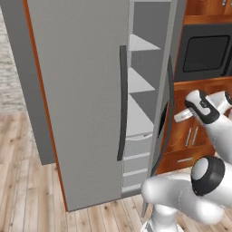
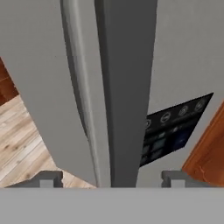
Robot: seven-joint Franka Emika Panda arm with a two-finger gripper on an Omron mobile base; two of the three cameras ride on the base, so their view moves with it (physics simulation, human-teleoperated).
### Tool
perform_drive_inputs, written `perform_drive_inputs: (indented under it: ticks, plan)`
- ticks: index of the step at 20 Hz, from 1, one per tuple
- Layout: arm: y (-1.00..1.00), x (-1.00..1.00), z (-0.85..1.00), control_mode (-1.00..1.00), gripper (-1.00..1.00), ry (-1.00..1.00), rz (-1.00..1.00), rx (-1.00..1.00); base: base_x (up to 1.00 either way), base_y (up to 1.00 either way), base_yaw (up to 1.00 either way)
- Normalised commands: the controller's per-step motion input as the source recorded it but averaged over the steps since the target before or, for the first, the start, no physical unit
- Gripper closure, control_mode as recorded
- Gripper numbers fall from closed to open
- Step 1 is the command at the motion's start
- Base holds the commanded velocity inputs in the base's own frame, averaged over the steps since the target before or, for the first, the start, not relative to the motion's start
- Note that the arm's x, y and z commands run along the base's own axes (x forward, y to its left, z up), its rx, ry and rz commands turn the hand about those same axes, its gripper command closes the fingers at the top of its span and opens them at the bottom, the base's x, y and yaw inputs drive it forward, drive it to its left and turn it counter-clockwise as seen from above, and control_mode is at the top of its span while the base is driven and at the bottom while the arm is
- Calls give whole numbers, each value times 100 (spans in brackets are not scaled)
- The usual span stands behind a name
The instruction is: Place one of the steaks on the plate and the other in the bowl. Then place the bowl in the fridge.
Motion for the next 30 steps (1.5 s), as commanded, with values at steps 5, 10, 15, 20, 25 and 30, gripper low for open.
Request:
perform_drive_inputs:
  ticks: [5, 10, 15, 20, 25, 30]
  plan:
    - [49, -68, 51, -100, -100, 4, -15, -39, 0, 0, 0]
    - [43, -46, 7, -100, -100, 27, -33, -38, 0, 0, 0]
    - [46, -6, 0, -100, -100, 30, -45, -32, 0, 0, 0]
    - [80, 18, 0, -100, -100, 42, -8, -36, 0, 0, 0]
    - [77, 24, 0, -100, -100, 39, 3, -31, 0, 0, 0]
    - [12, 54, 7, -100, -100, 46, 15, -22, 0, 0, 0]
